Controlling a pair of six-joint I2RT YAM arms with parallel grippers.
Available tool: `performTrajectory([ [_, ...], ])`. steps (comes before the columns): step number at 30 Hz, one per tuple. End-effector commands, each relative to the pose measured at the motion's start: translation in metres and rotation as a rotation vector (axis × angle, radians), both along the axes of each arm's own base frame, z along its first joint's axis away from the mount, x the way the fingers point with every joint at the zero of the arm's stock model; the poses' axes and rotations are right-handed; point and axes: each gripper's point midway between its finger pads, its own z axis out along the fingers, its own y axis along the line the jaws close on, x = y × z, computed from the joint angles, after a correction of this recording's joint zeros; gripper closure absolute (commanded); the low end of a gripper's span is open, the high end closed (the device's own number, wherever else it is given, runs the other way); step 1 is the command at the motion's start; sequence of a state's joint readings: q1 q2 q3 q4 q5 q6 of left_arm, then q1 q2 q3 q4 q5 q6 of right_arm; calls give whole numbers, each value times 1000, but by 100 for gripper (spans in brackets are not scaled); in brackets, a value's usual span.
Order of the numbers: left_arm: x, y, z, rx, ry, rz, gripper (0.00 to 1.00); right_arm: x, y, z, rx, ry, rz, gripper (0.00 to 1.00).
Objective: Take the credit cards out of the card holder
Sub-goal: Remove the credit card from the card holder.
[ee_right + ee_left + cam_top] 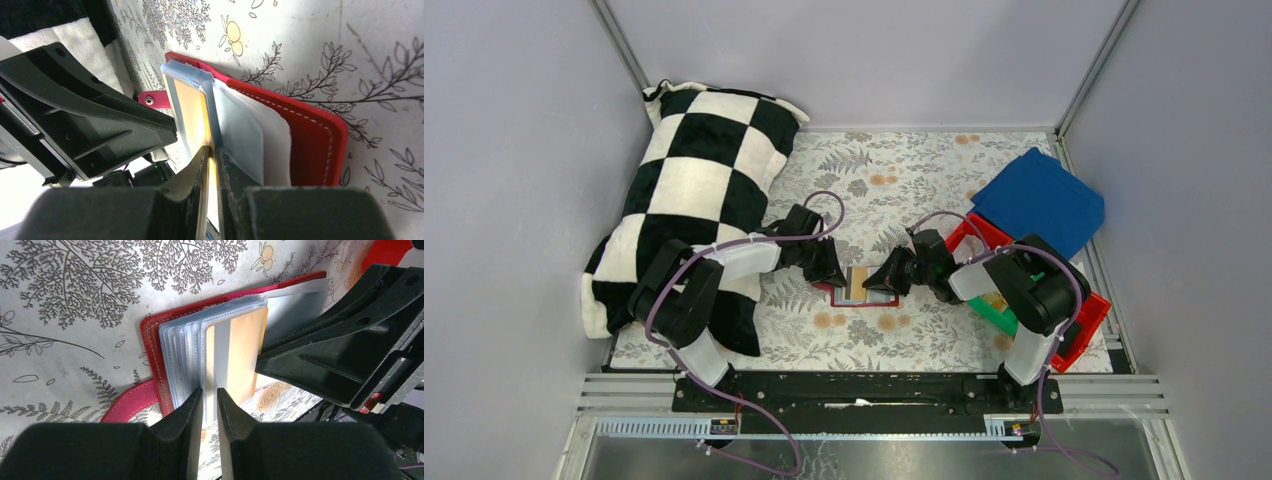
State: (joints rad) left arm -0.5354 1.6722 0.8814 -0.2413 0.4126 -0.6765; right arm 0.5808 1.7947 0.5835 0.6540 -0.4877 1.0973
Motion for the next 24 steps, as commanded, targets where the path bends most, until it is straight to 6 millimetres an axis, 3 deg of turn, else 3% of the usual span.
performTrajectory([
  [1,-3,18,-32,105,15,10,82,4,4,10,28,-40,7,93],
  [2,-3,19,-33,107,17,11,85,4,3,11,16,-46,5,99],
  [7,-2,19,-35,113,20,14,100,4,-5,11,-46,-79,7,100],
  [24,2,28,-42,137,32,27,100,-1,-29,11,-136,-114,26,100],
])
